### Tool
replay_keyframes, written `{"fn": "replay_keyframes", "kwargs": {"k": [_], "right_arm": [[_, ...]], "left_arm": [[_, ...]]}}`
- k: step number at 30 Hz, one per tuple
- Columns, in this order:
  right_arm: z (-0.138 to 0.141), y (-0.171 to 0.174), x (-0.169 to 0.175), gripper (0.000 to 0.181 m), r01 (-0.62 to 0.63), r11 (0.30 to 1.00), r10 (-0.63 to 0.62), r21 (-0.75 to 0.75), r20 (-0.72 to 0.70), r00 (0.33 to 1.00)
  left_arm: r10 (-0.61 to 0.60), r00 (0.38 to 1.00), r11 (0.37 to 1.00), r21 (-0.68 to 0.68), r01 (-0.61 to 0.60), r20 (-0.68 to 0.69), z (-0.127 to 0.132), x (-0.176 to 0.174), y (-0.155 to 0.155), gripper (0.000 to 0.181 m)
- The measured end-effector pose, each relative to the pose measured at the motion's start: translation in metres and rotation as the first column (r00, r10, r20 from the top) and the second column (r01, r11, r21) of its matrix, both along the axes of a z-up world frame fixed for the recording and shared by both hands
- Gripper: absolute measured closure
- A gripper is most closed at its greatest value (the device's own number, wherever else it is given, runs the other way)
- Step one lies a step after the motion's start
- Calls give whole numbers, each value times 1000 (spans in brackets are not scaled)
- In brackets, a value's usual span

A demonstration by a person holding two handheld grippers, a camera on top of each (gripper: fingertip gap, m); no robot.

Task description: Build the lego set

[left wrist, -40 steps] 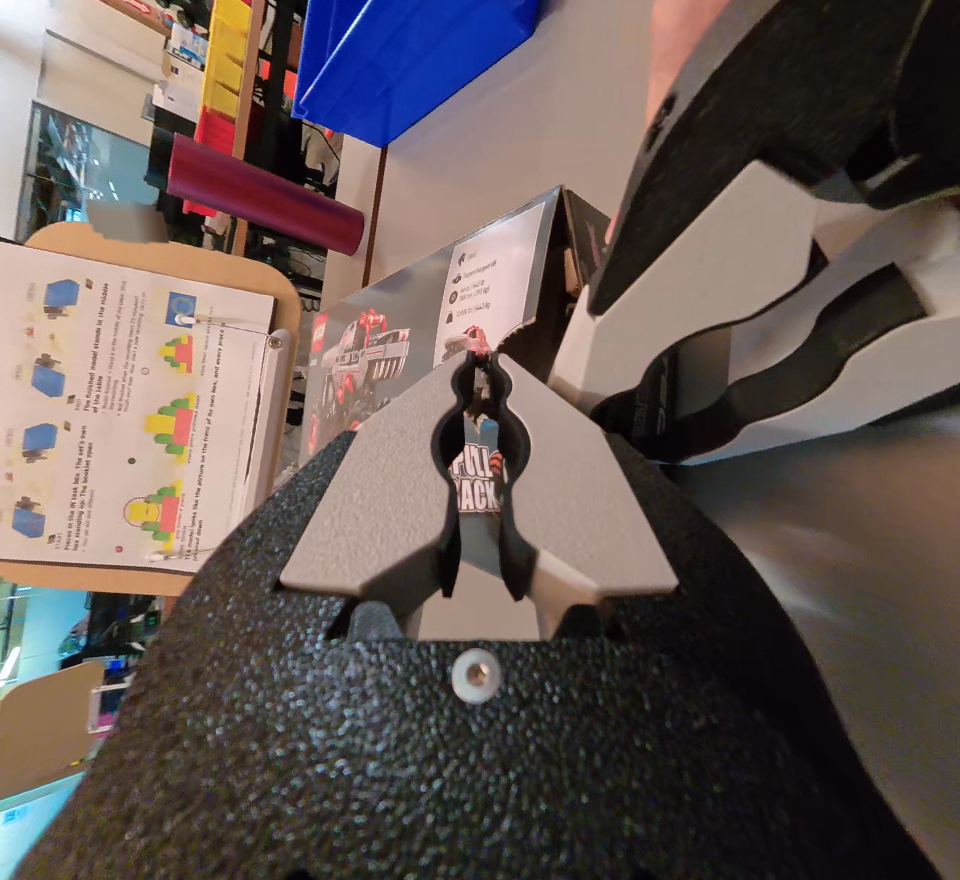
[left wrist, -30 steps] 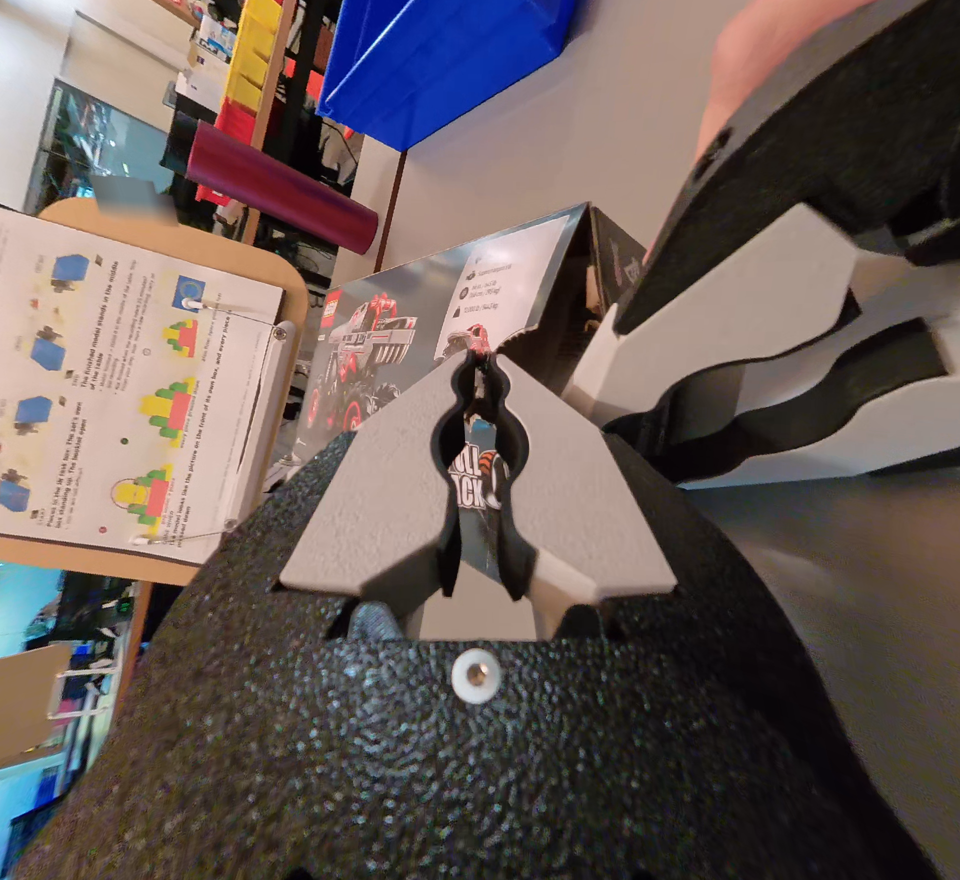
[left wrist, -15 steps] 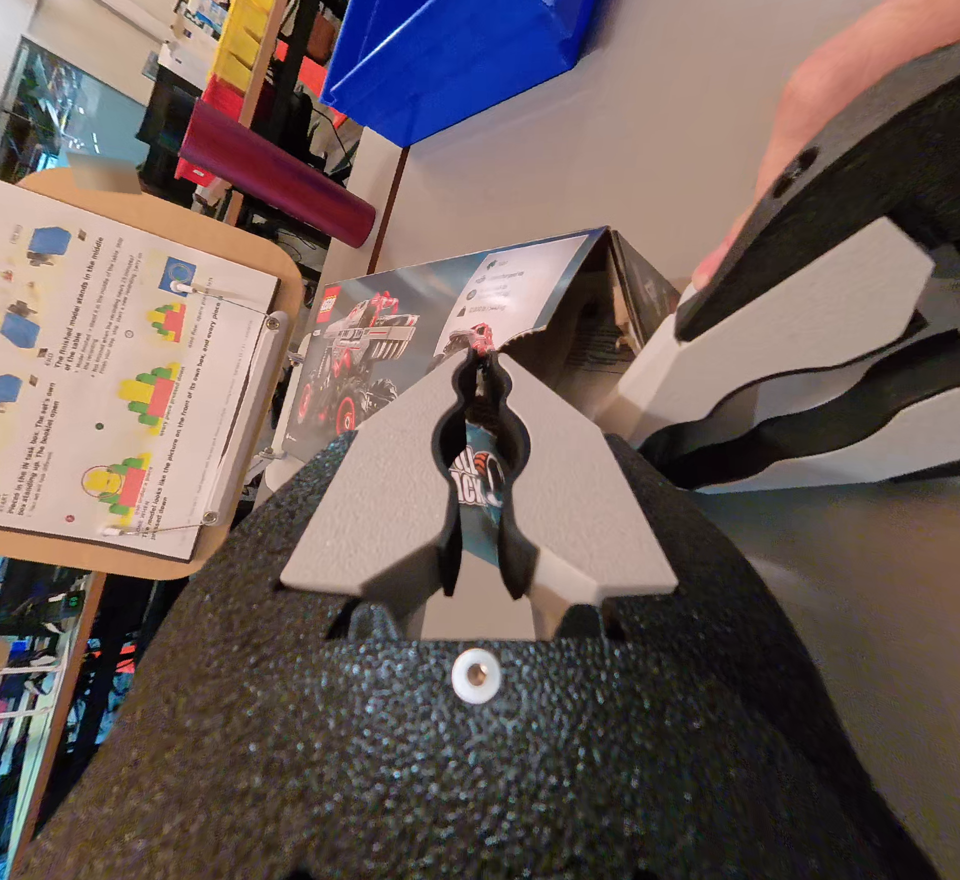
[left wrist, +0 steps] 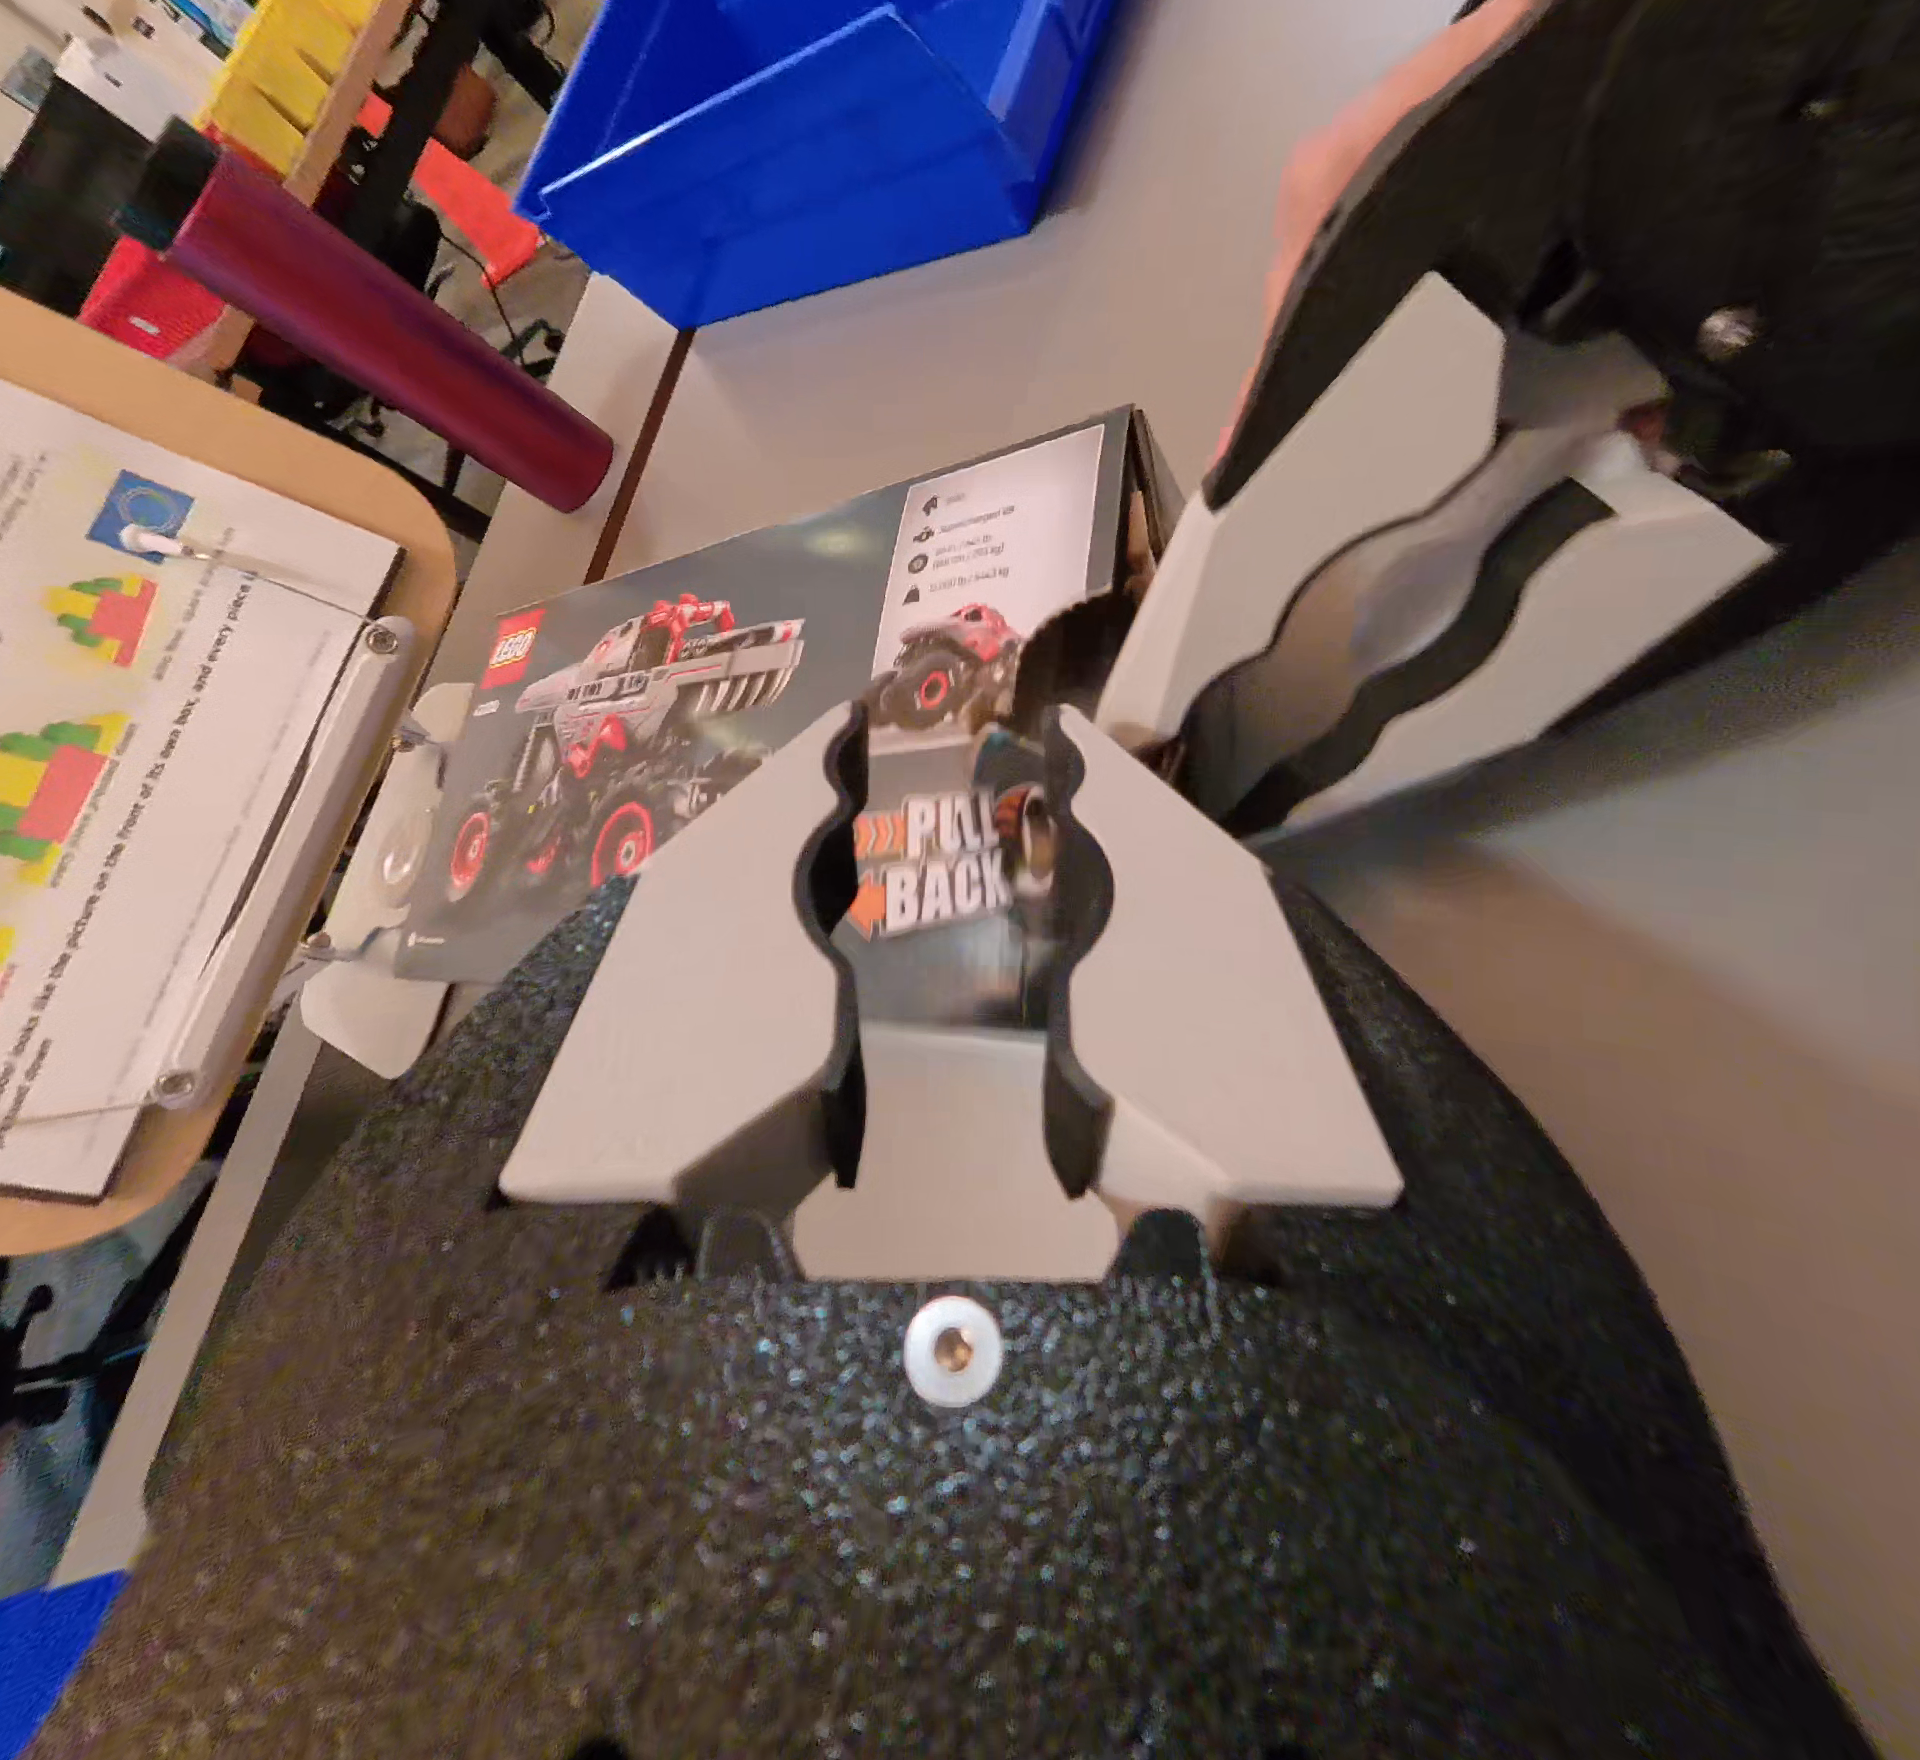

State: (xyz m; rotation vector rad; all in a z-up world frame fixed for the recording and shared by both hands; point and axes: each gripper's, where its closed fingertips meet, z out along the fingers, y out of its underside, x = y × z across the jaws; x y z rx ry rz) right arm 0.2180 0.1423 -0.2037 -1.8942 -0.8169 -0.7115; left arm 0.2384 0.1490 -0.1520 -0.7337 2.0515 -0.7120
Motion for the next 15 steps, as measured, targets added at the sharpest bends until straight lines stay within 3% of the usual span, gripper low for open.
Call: {"fn": "replay_keyframes", "kwargs": {"k": [1,6,12,15], "right_arm": [[0,-2,2,150,-5,1000,5,-2,-3,1000],[-1,-11,8,147,-27,1000,27,-11,-14,1000],[1,-21,12,146,-48,997,49,-67,8,999],[16,-22,6,158,-88,995,87,-45,-38,996]], "left_arm": [[3,1000,999,-34,-3,3,3,-7,2,149],[36,998,985,-168,-45,-52,-7,-42,19,149],[3,998,967,-252,-20,-67,-26,-61,3,158],[-8,998,960,-281,-9,-58,-29,-61,-2,160]]}}
